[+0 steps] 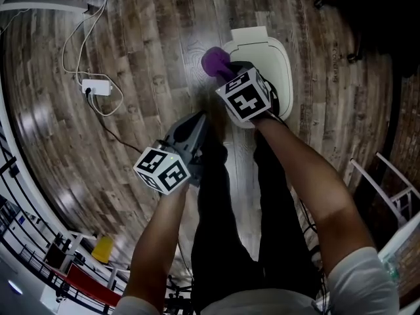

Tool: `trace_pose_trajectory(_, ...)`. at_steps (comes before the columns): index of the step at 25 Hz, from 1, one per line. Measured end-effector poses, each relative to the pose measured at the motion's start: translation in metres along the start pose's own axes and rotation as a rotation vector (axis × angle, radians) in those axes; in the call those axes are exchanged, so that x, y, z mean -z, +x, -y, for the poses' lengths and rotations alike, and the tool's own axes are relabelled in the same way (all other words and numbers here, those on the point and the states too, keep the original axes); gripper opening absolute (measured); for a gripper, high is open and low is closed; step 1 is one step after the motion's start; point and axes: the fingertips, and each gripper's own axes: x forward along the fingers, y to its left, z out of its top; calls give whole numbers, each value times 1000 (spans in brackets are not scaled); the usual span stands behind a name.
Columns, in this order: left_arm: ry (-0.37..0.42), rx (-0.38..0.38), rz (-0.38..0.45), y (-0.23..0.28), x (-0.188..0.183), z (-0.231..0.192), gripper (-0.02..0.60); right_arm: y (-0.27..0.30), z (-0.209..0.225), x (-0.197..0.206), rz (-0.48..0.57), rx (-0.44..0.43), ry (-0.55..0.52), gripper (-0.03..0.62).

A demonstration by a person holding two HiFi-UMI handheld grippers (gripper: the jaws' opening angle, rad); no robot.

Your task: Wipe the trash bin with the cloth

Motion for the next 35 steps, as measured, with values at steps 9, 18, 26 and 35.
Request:
trace_pose_trajectory(9, 0, 43, -26, 32, 7, 23, 4, -24, 38, 11, 27, 45, 36, 80)
trace_pose_trajectory(18, 18, 76, -64, 63, 15, 49, 3, -50, 92, 44, 27, 117, 126, 80)
trace_pose_trajectory(26, 36, 99, -97, 88, 24, 69, 5, -75, 141, 80, 11, 186, 166, 80)
trace_pose_trajectory(35, 46, 86, -99, 102, 33, 85, 5, -114, 210, 154, -101, 326, 231, 80)
